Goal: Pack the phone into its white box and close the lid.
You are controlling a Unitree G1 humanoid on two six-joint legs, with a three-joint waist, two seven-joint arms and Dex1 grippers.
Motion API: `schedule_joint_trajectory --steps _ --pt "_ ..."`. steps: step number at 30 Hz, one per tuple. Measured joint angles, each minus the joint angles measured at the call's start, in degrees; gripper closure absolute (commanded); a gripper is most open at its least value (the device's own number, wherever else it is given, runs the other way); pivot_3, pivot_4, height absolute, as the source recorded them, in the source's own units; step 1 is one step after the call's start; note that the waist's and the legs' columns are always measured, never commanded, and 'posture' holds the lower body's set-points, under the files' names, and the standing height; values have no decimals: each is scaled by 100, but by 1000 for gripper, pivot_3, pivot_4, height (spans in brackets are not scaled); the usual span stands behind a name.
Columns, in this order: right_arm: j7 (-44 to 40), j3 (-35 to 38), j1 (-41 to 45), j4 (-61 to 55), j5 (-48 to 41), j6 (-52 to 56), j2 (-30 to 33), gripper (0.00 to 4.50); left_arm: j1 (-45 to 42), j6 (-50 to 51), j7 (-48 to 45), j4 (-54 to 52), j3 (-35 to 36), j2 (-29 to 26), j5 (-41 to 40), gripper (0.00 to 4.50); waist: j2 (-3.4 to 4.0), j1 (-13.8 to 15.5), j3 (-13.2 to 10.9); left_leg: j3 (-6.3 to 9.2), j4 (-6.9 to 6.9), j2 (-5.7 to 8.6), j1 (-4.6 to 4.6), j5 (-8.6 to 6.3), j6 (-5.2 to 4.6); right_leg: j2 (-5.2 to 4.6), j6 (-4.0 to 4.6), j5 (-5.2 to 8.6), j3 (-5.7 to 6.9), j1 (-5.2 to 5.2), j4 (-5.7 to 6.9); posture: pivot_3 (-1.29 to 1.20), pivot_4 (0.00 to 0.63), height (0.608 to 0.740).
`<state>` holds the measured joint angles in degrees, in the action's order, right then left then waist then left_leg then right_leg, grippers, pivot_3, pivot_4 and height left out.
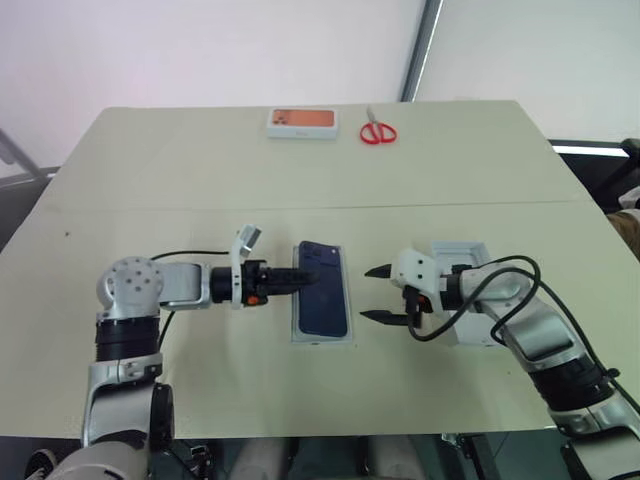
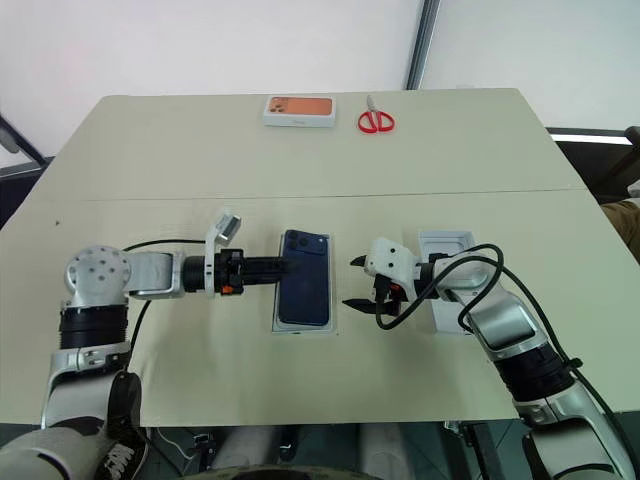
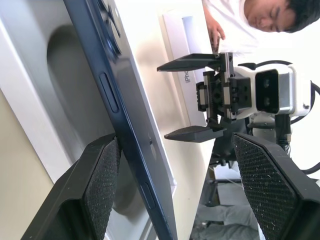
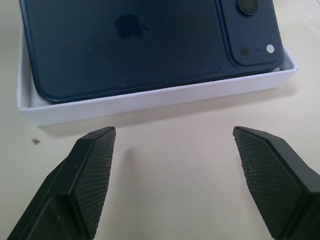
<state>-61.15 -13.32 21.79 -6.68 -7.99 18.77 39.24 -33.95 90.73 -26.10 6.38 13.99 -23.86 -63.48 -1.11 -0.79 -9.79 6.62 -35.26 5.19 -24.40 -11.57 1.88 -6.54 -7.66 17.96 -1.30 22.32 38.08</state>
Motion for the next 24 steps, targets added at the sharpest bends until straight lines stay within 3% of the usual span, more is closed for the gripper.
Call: schedule_joint_trajectory --steps 22,23,24 --pt "-30 -81 234 303 74 -98 -157 550 243 -312 -298 -243 109 -637 404 849 0 0 0 1 1 -1 0 -1 -1 0 0 0 -1 1 1 0 150 740" --pt "-45 -81 238 319 55 -69 -178 550 280 -401 -323 -256 106 -678 441 1359 0 0 0 1 1 -1 0 -1 -2 0 0 0 -1 2 1 0 150 740" --pt "-41 -82 255 347 45 -55 -214 1108 359 -534 -372 -308 63 -785 543 1742 0 -9 0 1 2 -2 0 0 0 1 0 0 -1 3 1 0 150 740"
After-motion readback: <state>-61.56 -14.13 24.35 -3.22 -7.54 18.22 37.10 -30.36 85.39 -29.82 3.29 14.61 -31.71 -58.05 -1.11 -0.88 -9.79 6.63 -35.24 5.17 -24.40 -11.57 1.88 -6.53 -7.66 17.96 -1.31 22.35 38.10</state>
